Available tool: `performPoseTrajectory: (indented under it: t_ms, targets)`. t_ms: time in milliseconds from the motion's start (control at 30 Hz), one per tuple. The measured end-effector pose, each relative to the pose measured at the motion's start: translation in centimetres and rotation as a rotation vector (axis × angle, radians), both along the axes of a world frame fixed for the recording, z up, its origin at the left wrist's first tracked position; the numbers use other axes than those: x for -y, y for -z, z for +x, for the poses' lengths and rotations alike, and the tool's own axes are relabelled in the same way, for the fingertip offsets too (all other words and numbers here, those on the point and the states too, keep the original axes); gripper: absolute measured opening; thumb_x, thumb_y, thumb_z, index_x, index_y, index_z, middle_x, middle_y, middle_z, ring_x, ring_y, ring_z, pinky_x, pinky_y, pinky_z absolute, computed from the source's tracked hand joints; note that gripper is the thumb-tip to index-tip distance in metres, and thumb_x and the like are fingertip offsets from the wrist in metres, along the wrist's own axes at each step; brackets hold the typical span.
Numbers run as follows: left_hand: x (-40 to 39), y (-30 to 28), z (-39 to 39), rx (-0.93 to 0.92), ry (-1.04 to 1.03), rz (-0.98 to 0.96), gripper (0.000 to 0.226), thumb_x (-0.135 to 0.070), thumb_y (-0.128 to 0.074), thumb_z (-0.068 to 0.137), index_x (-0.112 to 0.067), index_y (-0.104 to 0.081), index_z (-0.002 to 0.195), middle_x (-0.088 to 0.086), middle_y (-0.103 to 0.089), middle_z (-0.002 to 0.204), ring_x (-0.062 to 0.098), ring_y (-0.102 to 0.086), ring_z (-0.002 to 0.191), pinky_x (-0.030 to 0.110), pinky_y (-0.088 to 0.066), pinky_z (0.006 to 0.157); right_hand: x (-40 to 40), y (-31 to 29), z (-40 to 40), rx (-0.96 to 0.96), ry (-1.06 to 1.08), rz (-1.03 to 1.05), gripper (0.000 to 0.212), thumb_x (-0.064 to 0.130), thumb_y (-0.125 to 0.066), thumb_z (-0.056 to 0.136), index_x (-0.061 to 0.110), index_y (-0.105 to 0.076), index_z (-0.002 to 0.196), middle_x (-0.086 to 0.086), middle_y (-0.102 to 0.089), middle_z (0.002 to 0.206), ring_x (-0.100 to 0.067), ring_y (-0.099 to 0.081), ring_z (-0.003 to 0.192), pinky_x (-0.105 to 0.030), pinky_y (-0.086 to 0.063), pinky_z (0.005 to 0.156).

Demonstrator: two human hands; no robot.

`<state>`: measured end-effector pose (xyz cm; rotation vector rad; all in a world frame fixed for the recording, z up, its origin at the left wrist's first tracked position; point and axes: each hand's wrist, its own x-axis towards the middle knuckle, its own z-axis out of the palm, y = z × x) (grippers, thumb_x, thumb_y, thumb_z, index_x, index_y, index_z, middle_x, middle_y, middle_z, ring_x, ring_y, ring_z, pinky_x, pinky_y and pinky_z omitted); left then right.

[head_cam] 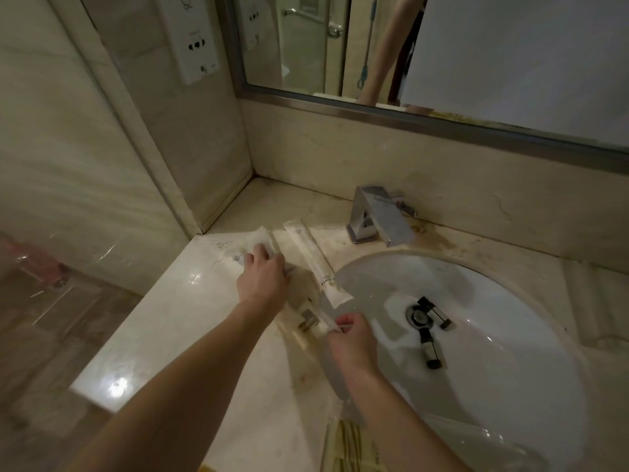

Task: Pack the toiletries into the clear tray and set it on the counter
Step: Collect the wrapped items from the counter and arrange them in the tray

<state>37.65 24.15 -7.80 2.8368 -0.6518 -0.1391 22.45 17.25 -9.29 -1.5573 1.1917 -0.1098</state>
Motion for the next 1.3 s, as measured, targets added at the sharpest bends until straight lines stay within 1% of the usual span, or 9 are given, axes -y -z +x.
performPoseTrajectory:
  t_ms: [267, 367, 500, 600, 700, 833, 933, 1100, 1300]
  targets:
    - [-0.3, -2.3, -0.5, 0.044, 0.007, -0.283, 0.026, -0.030, -0.049, 0.090, -0.010, -0.058, 0.104, 0.005, -0.048, 0.141, 0.029, -0.038, 0.129, 0.049, -0.037, 0.104, 4.0, -3.5, -2.9, 0.118, -0.019, 0.006, 0.015, 0.006, -0.054, 0.088, 0.015, -0.063, 0.079, -0.003, -0.065, 0.089, -0.013, -0.058, 0.075, -0.024, -0.040, 0.056]
    - [0.3, -5.0, -1.5, 0.008, 0.050, -0.392, 0.025, -0.029, -0.051, 0.089, -0.011, -0.058, 0.106, 0.005, -0.057, 0.131, 0.026, -0.045, 0.125, 0.048, -0.030, 0.110, 5.5, -4.8, -4.7, 0.194, -0.004, 0.061, 0.021, 0.003, -0.056, 0.086, 0.020, -0.061, 0.074, -0.001, -0.065, 0.084, -0.013, -0.058, 0.075, -0.025, -0.040, 0.060]
    - [0.6, -8.7, -4.0, -0.093, 0.096, -0.532, 0.012, -0.023, -0.049, 0.087, -0.012, -0.048, 0.087, 0.009, -0.058, 0.082, 0.026, -0.052, 0.078, 0.039, -0.045, 0.072, 6.2, -6.5, -7.9, 0.246, 0.021, 0.071, 0.024, -0.001, -0.057, 0.085, 0.018, -0.061, 0.072, 0.001, -0.062, 0.071, -0.011, -0.054, 0.062, -0.015, -0.037, 0.047]
    - [1.1, -10.9, -6.2, -0.099, 0.151, -0.543, 0.016, -0.023, -0.045, 0.088, -0.007, -0.042, 0.090, 0.004, -0.045, 0.069, 0.019, -0.040, 0.061, 0.033, -0.032, 0.051, 6.3, -7.9, -10.6, 0.288, 0.045, 0.084, 0.026, -0.009, -0.054, 0.082, 0.015, -0.062, 0.074, -0.007, -0.063, 0.075, -0.009, -0.057, 0.057, -0.016, -0.040, 0.049]
    - [1.2, -12.1, -8.7, -0.112, 0.236, -0.489, 0.024, -0.035, -0.045, 0.089, -0.012, -0.038, 0.095, 0.004, -0.051, 0.072, 0.025, -0.050, 0.066, 0.039, -0.044, 0.060, 6.2, -8.8, -13.3, 0.293, 0.032, 0.082, 0.024, -0.006, -0.056, 0.081, 0.016, -0.064, 0.077, -0.013, -0.066, 0.088, -0.025, -0.062, 0.077, -0.036, -0.041, 0.068]
    - [1.1, -13.9, -12.8, -0.431, 0.428, -0.336, 0.067, -0.069, -0.060, 0.071, -0.019, -0.042, 0.113, -0.001, -0.064, 0.091, 0.017, -0.065, 0.078, 0.035, -0.055, 0.069, 6.2, -10.3, -16.2, 0.327, 0.034, 0.067, 0.019, -0.006, -0.058, 0.082, 0.011, -0.066, 0.087, -0.010, -0.067, 0.088, -0.025, -0.064, 0.078, -0.029, -0.050, 0.066]
    - [1.4, -14.7, -15.9, -0.578, 0.540, -0.280, 0.068, -0.054, -0.078, 0.062, -0.020, -0.049, 0.112, -0.012, -0.060, 0.090, 0.003, -0.060, 0.079, 0.020, -0.048, 0.065, 6.3, -11.3, -18.1, 0.339, 0.021, 0.037, 0.016, -0.003, -0.059, 0.083, 0.008, -0.066, 0.092, -0.005, -0.066, 0.080, -0.016, -0.062, 0.067, -0.021, -0.046, 0.051]
    - [1.7, -13.8, -19.3, -0.790, 0.540, -0.239, 0.054, -0.033, -0.088, 0.054, -0.018, -0.065, 0.100, -0.002, -0.070, 0.094, 0.019, -0.066, 0.091, 0.033, -0.053, 0.083, 6.0, -11.9, -20.6, 0.346, -0.001, 0.021, 0.016, 0.002, -0.061, 0.084, 0.017, -0.068, 0.085, -0.003, -0.067, 0.081, -0.015, -0.063, 0.068, -0.024, -0.041, 0.053]
    - [1.4, -13.1, -21.4, -0.865, 0.429, -0.326, 0.026, 0.000, -0.073, 0.074, -0.008, -0.064, 0.097, 0.003, -0.058, 0.078, 0.012, -0.052, 0.064, 0.021, -0.043, 0.057, 5.4, -11.7, -22.0, 0.384, -0.017, 0.070, 0.013, 0.003, -0.061, 0.085, 0.015, -0.067, 0.084, -0.003, -0.066, 0.079, -0.017, -0.063, 0.070, -0.030, -0.045, 0.063]
